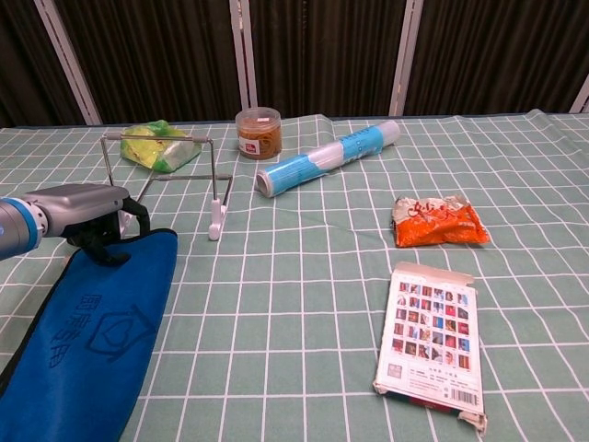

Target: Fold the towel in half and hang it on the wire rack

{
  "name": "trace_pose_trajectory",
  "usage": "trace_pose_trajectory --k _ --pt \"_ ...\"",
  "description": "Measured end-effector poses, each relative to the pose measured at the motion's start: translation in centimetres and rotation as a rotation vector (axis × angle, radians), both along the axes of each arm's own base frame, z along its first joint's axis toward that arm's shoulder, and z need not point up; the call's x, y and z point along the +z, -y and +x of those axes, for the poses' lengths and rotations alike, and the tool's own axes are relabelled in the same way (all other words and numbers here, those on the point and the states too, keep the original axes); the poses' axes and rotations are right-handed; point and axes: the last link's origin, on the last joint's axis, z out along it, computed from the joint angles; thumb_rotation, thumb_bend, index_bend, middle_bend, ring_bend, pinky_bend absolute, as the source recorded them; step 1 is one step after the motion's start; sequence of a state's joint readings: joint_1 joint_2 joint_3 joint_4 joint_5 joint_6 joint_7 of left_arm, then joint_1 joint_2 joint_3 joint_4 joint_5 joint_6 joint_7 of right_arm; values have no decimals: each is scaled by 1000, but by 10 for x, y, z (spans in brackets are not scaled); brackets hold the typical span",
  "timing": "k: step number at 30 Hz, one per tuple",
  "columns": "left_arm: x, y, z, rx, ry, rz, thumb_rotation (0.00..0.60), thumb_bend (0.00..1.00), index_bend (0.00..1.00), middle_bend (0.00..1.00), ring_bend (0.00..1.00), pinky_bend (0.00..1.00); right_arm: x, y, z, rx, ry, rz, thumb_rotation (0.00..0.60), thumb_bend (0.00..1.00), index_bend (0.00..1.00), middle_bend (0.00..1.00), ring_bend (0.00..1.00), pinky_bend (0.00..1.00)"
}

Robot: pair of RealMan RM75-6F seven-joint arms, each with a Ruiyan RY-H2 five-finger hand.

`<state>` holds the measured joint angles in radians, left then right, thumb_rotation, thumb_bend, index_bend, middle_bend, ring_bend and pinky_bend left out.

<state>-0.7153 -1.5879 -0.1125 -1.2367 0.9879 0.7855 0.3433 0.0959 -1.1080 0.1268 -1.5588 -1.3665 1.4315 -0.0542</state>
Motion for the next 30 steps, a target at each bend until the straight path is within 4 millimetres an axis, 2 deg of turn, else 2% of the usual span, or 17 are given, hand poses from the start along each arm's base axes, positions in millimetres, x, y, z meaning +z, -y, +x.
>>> trace_pose_trajectory --k 7,12,26,30 --pt "0 0 -2 15 0 -2 600 385 582 953 925 1000 0 0 0 0 0 -1 600 0 0 0 0 0" --pt "2 1 -3 16 -1 0 600 388 606 953 924 1000 0 0 0 1 0 -1 600 0 0 0 0 0" --pt "6 6 0 0 -7 -14 600 688 639 953 924 1000 1 -1 1 4 0 -3 600 0 0 0 0 0" --pt "8 7 2 -4 -5 -17 600 744 644 953 924 1000 1 -1 2 6 2 -4 600 0 0 0 0 0"
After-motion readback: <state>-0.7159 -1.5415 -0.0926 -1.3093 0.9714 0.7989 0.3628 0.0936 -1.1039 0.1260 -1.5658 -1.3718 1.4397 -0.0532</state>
